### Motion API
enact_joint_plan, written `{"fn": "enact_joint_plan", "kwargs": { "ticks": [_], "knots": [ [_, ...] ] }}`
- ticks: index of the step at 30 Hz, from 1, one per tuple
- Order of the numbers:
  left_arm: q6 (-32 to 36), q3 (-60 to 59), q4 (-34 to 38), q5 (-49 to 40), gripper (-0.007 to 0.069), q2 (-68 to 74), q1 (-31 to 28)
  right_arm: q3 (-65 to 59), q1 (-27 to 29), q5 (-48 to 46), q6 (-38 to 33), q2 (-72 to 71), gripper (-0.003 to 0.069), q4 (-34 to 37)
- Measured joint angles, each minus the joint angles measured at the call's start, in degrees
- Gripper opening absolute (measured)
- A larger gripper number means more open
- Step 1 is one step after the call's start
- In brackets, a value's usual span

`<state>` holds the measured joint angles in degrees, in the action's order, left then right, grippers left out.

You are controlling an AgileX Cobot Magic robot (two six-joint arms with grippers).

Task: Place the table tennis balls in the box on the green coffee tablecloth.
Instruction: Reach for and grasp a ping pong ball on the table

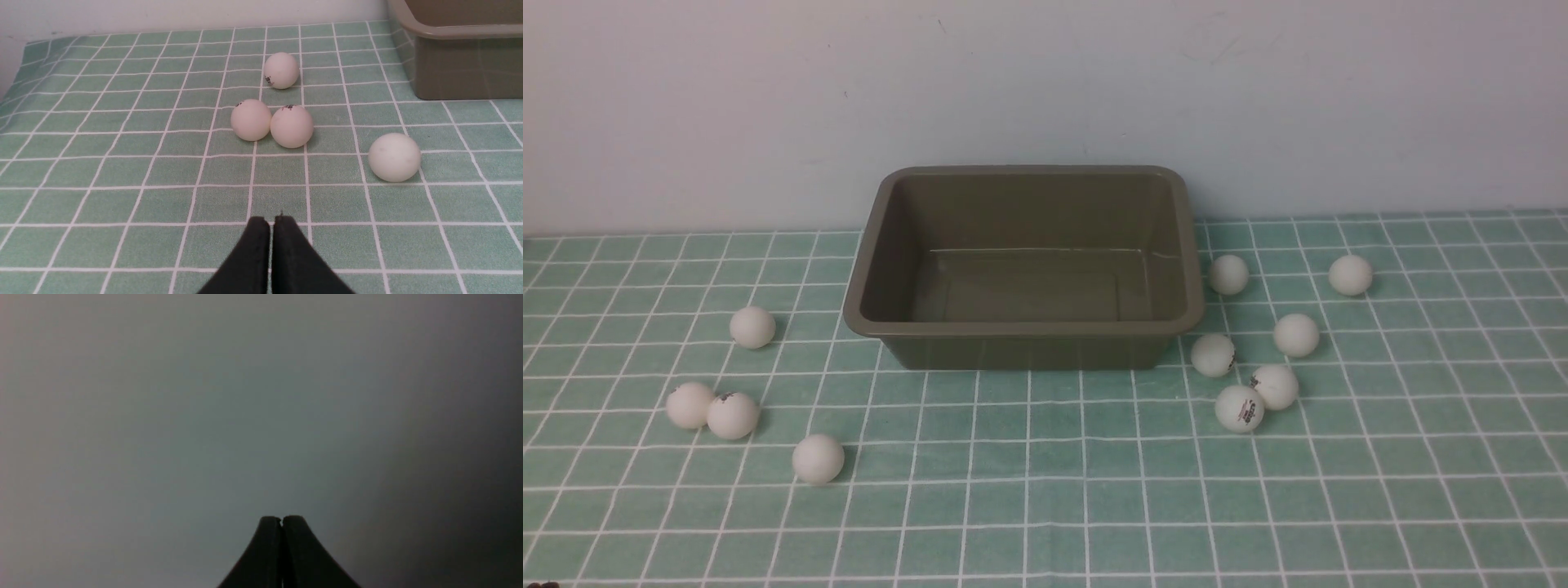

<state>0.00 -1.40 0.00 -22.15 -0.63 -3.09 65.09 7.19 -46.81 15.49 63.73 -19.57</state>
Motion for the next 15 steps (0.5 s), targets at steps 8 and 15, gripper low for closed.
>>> {"fn": "enact_joint_plan", "kwargs": {
  "ticks": [8, 15],
  "knots": [
    [0.0, 0.0, 0.0, 0.0, -0.0004, 0.0, 0.0, -0.4, -3.8, 3.0, -36.0, 7.5, -0.0016, 35.1],
    [0.0, 0.0, 0.0, 0.0, -0.0004, 0.0, 0.0, -0.4, -4.0, 5.8, -32.0, 15.3, -0.0016, 35.5]
  ]
}}
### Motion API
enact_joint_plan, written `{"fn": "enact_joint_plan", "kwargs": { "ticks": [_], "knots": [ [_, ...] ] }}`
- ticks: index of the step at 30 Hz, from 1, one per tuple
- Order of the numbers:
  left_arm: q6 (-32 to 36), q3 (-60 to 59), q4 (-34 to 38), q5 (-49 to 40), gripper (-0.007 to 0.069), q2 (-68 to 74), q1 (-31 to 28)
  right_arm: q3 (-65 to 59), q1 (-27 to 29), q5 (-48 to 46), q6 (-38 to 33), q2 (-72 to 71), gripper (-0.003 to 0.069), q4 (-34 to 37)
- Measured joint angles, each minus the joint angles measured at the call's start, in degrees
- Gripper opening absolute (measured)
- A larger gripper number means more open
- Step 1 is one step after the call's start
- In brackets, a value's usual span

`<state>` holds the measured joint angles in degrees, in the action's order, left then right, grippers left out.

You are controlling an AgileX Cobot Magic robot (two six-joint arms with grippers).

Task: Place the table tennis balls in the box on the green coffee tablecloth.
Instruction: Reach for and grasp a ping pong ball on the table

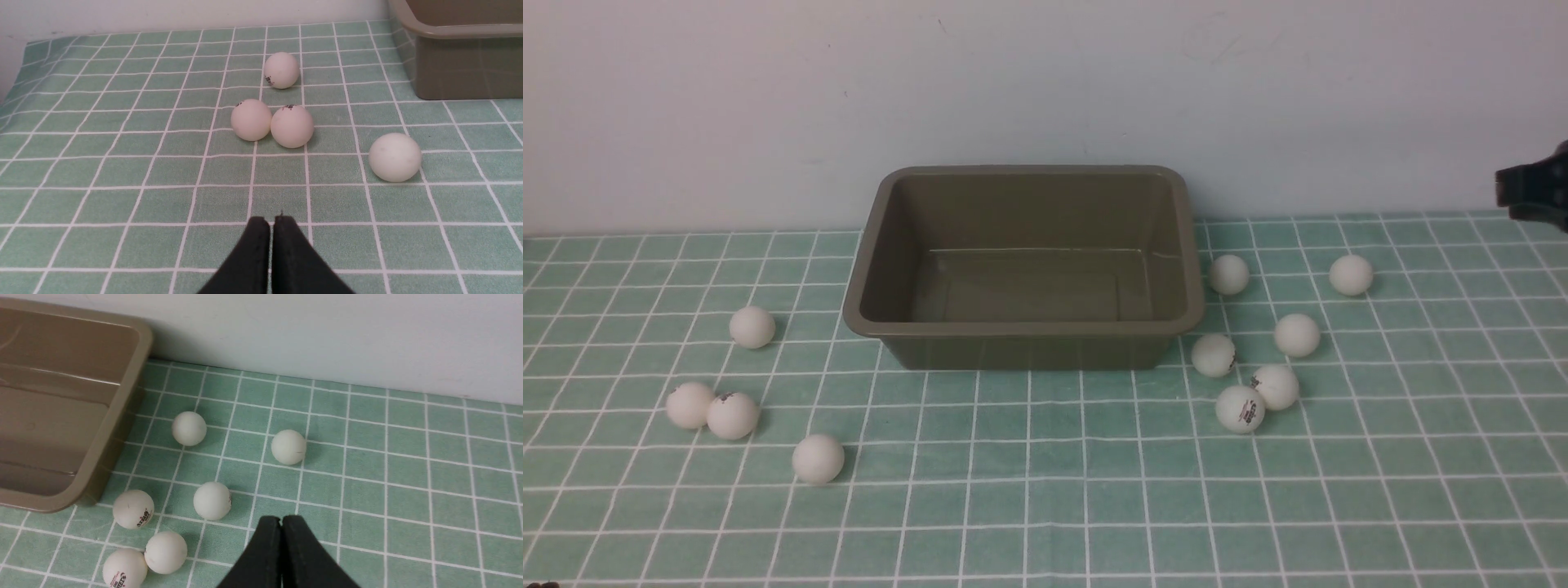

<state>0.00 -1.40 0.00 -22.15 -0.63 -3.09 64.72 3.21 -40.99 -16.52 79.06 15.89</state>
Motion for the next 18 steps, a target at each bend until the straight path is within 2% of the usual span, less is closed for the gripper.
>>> {"fn": "enact_joint_plan", "kwargs": {
  "ticks": [6, 12, 18],
  "knots": [
    [0.0, 0.0, 0.0, 0.0, -0.0004, 0.0, 0.0, 0.0, -1.8, 9.2, 1.3, 5.7, -0.0016, -0.4],
    [0.0, 0.0, 0.0, 0.0, -0.0004, 0.0, 0.0, 0.0, -6.4, 19.3, 3.6, 12.7, -0.0013, -1.4],
    [0.0, 0.0, 0.0, 0.0, -0.0004, 0.0, 0.0, 0.0, -7.4, 24.7, 6.1, 20.5, -0.0013, -6.0]
  ]
}}
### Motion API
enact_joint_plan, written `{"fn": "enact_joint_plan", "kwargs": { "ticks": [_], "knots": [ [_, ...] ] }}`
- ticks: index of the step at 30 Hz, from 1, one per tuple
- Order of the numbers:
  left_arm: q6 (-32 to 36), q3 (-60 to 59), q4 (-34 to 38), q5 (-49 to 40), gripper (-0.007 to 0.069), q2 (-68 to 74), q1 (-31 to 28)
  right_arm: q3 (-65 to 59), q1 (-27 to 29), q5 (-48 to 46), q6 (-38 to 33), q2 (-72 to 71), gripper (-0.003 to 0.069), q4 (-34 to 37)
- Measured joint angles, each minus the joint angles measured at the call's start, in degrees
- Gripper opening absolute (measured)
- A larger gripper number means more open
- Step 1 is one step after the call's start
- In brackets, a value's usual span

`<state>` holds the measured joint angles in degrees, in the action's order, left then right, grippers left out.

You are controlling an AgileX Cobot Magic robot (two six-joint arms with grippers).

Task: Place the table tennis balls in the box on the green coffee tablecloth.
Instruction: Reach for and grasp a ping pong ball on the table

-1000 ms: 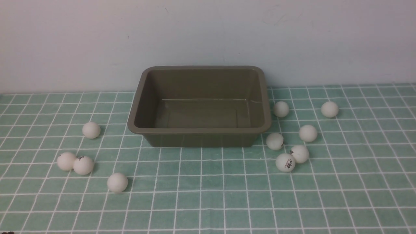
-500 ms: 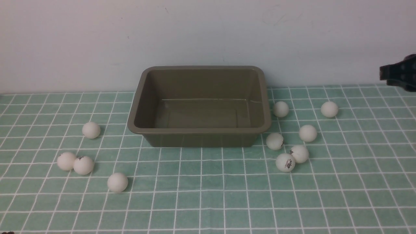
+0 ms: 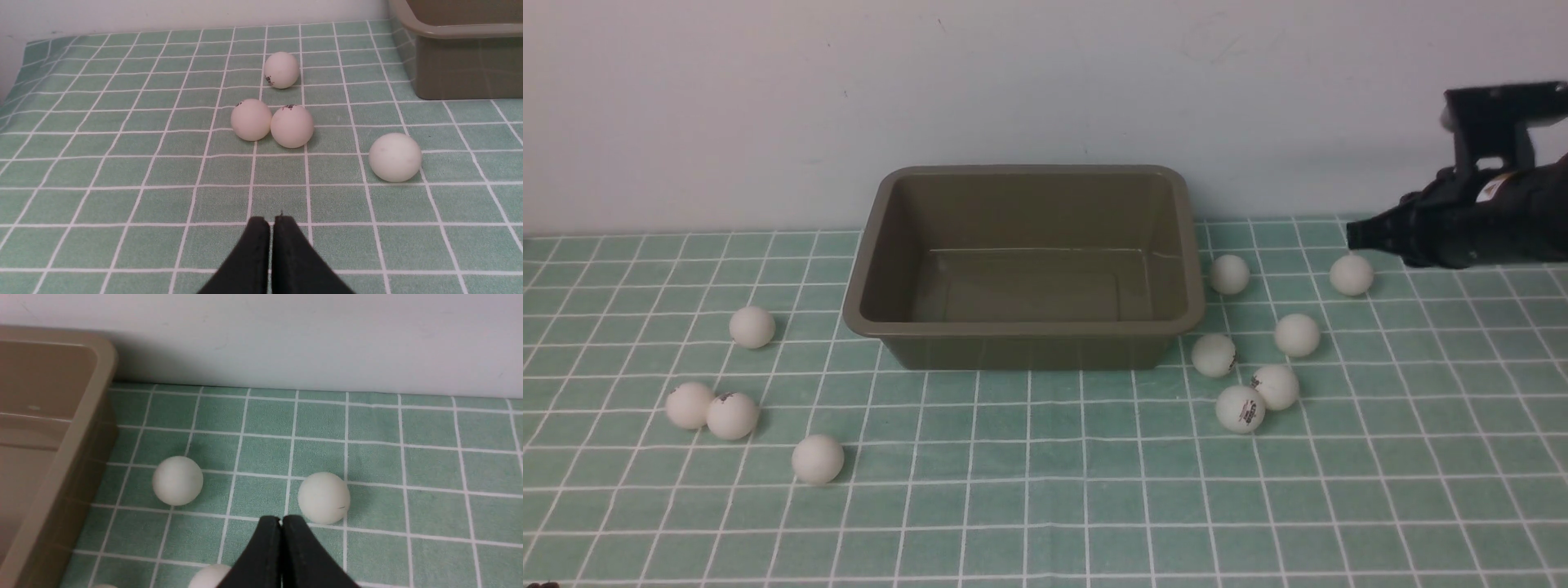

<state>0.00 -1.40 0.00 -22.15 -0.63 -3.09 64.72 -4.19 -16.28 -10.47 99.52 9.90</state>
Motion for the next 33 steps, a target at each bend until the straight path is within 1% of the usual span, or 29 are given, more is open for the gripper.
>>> {"fn": "enact_joint_plan", "kwargs": {
  "ticks": [4, 8, 14, 17, 18, 21, 22, 23, 24, 25, 26, 27, 30, 33],
  "knots": [
    [0.0, 0.0, 0.0, 0.0, -0.0004, 0.0, 0.0, 0.0, 0.0, 2.9, 1.4, 5.1, -0.0012, -2.9],
    [0.0, 0.0, 0.0, 0.0, -0.0004, 0.0, 0.0, 0.0, 0.0, 4.7, 1.5, 6.3, -0.0009, -3.7],
    [0.0, 0.0, 0.0, 0.0, -0.0004, 0.0, 0.0, 0.0, 0.0, 4.8, 1.5, 6.4, 0.0041, -3.9],
    [0.0, 0.0, 0.0, 0.0, -0.0004, 0.0, 0.0, 0.1, 0.0, 3.5, 1.6, 6.4, 0.0145, -3.9],
    [0.0, 0.0, 0.0, 0.0, -0.0004, 0.0, 0.0, 0.1, 0.0, 3.4, 1.6, 6.4, 0.0164, -3.9],
    [0.0, 0.0, 0.0, 0.0, -0.0004, 0.0, 0.0, 0.1, 0.0, 3.2, 1.7, 6.4, 0.0250, -3.8],
    [0.0, 0.0, 0.0, 0.0, -0.0004, 0.0, 0.0, 0.1, 0.0, 3.2, 1.7, 6.4, 0.0290, -3.7],
    [0.0, 0.0, 0.0, 0.0, -0.0004, 0.0, 0.0, 0.1, 0.0, 3.2, 1.7, 6.4, 0.0307, -3.6],
    [0.0, 0.0, 0.0, 0.0, -0.0004, 0.0, 0.0, 0.1, 0.0, 3.2, 1.7, 6.4, 0.0307, -3.6],
    [0.0, 0.0, 0.0, 0.0, -0.0004, 0.0, 0.0, 0.1, 0.0, 3.4, 1.8, 6.4, 0.0372, -3.1],
    [0.0, 0.0, 0.0, 0.0, -0.0004, 0.0, 0.0, 0.1, 0.0, 3.6, 1.8, 6.4, 0.0405, -2.6],
    [0.0, 0.0, 0.0, 0.0, -0.0004, 0.0, 0.0, 0.1, 0.0, 4.0, 1.8, 6.4, 0.0466, -1.9],
    [0.0, 0.0, 0.0, 0.0, -0.0004, 0.0, 0.0, 0.2, 0.0, 4.4, 1.8, 6.6, 0.0556, 0.0],
    [0.0, 0.0, 0.0, 0.0, -0.0004, 0.0, 0.0, 2.8, 0.1, 1.9, 1.8, 8.4, 0.0596, 1.3]
  ]
}}
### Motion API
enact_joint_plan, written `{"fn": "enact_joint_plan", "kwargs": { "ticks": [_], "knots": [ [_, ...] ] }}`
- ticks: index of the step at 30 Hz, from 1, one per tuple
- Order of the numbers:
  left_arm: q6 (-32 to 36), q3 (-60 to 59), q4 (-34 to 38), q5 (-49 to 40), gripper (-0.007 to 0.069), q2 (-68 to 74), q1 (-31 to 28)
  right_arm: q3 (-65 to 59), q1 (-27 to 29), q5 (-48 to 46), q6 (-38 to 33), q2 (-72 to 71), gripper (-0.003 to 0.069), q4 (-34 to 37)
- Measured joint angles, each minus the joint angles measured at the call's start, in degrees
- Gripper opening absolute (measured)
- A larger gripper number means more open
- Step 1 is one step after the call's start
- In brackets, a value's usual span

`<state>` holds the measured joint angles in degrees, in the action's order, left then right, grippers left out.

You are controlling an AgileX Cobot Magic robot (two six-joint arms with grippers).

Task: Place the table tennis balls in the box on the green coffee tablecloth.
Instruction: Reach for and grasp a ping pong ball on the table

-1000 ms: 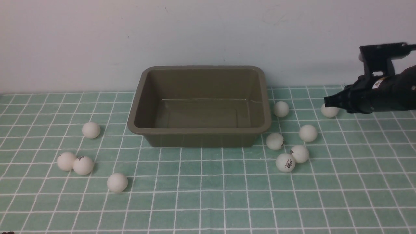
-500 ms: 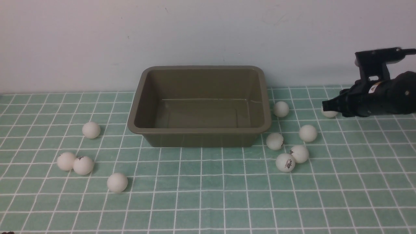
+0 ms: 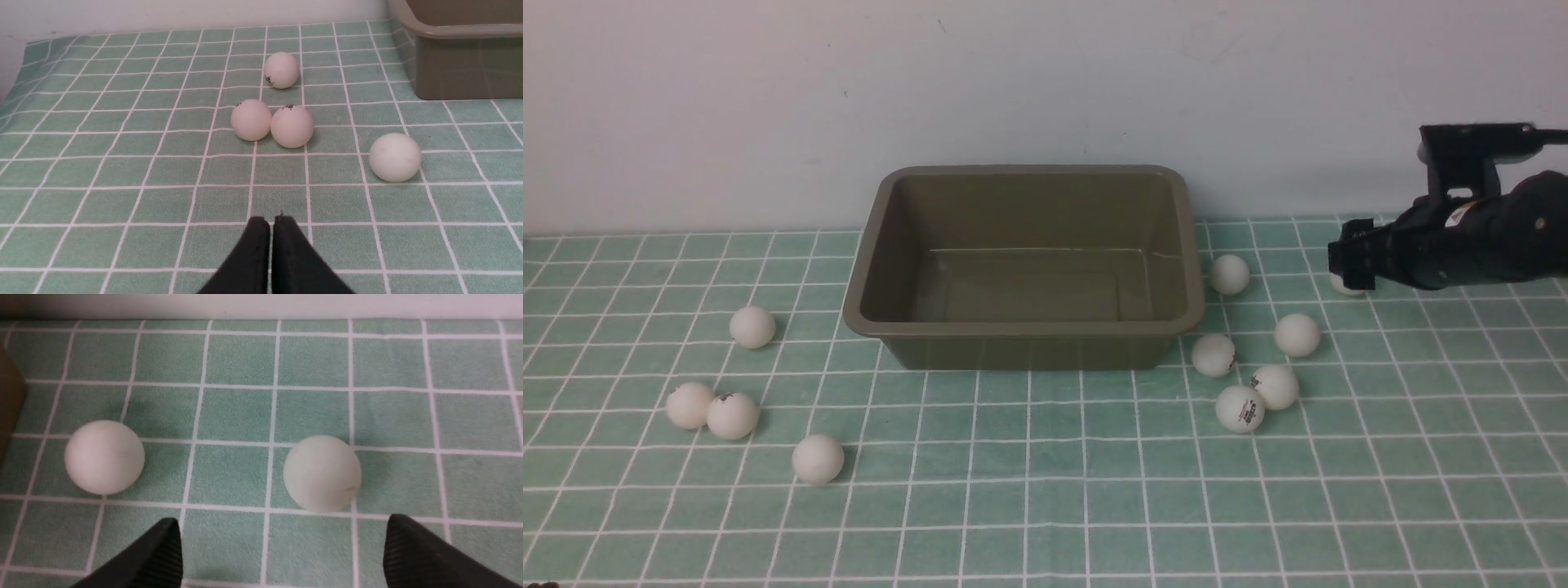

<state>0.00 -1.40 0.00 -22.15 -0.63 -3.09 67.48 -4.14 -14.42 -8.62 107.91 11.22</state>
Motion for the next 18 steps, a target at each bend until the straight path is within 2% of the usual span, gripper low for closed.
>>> {"fn": "enact_joint_plan", "kwargs": {
  "ticks": [7, 10, 12, 15, 18],
  "knots": [
    [0.0, 0.0, 0.0, 0.0, -0.0004, 0.0, 0.0, 16.2, 0.0, -14.7, 1.0, 7.0, 0.0602, -0.4],
    [0.0, 0.0, 0.0, 0.0, -0.0004, 0.0, 0.0, 21.8, 0.0, -19.9, 3.9, 9.6, 0.0599, -5.1],
    [0.0, 0.0, 0.0, 0.0, -0.0004, 0.0, 0.0, 25.3, 0.0, -23.3, 7.3, 11.4, 0.0595, -10.8],
    [0.0, 0.0, 0.0, 0.0, -0.0004, 0.0, 0.0, 27.0, 0.0, -25.1, 11.1, 12.6, 0.0592, -16.1],
    [0.0, 0.0, 0.0, 0.0, -0.0004, 0.0, 0.0, 27.5, 0.0, -25.7, 13.1, 13.5, 0.0591, -17.7]
  ]
}}
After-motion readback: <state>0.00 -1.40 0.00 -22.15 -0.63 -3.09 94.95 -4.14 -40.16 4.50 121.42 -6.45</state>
